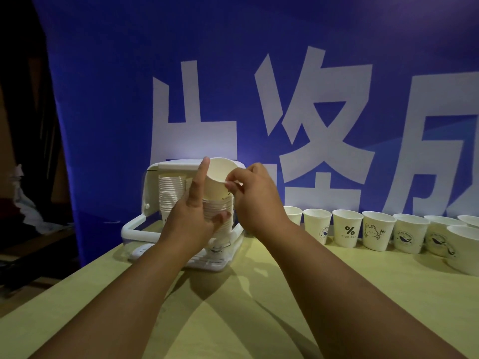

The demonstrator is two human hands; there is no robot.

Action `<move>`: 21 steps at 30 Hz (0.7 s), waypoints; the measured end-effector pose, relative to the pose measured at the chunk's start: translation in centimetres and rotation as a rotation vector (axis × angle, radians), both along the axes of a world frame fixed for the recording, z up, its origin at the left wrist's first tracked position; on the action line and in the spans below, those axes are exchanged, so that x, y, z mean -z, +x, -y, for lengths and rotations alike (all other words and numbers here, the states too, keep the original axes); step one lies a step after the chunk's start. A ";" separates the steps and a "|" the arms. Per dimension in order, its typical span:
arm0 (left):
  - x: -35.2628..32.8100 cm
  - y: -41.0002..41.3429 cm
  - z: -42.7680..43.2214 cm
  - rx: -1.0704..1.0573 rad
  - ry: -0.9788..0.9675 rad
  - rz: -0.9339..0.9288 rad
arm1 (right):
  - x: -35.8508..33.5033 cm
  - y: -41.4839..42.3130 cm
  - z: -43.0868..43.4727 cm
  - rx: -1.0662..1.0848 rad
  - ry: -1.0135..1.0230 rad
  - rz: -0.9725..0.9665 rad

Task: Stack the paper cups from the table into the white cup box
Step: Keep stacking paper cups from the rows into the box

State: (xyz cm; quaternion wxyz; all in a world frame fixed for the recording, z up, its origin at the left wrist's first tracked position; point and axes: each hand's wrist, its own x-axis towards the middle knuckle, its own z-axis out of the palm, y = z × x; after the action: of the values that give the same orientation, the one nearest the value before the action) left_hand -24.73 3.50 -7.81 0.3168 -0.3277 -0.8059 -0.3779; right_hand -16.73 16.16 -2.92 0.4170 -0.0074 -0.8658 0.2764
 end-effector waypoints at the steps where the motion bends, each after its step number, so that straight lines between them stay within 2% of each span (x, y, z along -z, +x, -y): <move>1: 0.0 0.0 0.1 0.006 -0.005 0.000 | 0.2 -0.2 0.0 0.007 0.009 0.019; 6: 0.2 -0.4 0.0 -0.021 0.023 0.029 | 0.5 -0.4 -0.2 -0.019 -0.065 0.030; 12: 0.2 -0.5 0.1 -0.043 0.012 0.076 | 2.4 -0.7 -0.6 -0.038 0.013 0.268; 21: 0.3 -0.6 0.7 -0.049 0.049 0.155 | 3.2 -0.7 -0.9 -0.192 -0.115 0.284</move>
State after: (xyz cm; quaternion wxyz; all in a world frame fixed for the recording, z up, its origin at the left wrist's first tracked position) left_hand -25.38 2.83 -8.08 0.2705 -0.2697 -0.8264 -0.4138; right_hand -17.46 17.06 -6.07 0.2611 0.0124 -0.8956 0.3601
